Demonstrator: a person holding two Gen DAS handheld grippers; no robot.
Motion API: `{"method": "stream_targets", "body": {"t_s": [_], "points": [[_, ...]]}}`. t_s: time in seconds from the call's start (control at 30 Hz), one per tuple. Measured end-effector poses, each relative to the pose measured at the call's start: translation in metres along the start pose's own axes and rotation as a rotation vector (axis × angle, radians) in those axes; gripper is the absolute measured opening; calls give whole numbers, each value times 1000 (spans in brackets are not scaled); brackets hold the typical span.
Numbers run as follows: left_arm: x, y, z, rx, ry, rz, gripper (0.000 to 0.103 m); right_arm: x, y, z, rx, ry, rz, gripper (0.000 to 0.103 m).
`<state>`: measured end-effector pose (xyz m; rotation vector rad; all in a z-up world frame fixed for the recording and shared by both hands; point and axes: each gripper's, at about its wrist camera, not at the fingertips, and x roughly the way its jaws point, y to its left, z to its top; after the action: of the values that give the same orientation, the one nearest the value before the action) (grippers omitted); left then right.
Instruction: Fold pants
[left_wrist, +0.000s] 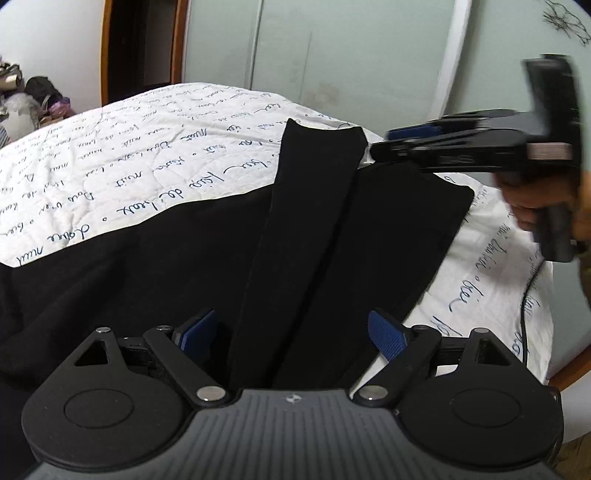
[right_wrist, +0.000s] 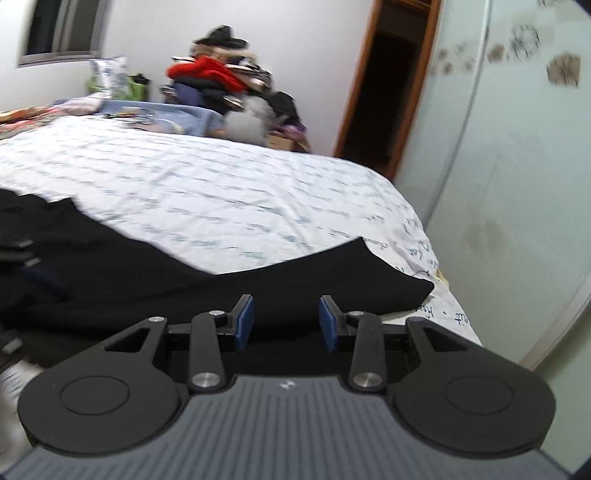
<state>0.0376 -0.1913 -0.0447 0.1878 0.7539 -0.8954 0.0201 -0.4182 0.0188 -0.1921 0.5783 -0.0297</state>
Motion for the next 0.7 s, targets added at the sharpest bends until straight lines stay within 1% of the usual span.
{"method": "stream_targets", "body": {"t_s": [0.07, 0.13, 0.17, 0.2, 0.23, 0.33, 0.43, 0.5, 0.6, 0.7], "points": [[4, 4, 3, -33, -3, -5, 89, 24, -8, 2, 16, 21, -14, 35], [5, 9, 6, -55, -2, -12, 89, 44, -15, 0, 28, 29, -4, 37], [7, 10, 8, -63, -1, -11, 89, 52, -17, 2, 28, 28, 5, 43], [9, 11, 9, -70, 1, -11, 89, 61, -16, 6, 26, 25, -7, 47], [11, 11, 10, -73, 1, -12, 89, 62, -18, 6, 23, 27, -23, 47], [11, 10, 10, -77, -3, -20, 89, 94, -28, 23, 17, 42, -75, 48], [14, 8, 9, -68, -6, -13, 89, 127, -50, 43, 52, 62, -133, 48], [16, 6, 9, -54, -1, 1, 84, 156, -68, 51, 106, 91, -170, 48], [18, 4, 11, -28, 6, 14, 81, 193, -89, 56, 167, 161, -164, 47], [20, 6, 13, -39, 9, 24, 71, 220, -97, 56, 184, 197, -173, 47]]}}
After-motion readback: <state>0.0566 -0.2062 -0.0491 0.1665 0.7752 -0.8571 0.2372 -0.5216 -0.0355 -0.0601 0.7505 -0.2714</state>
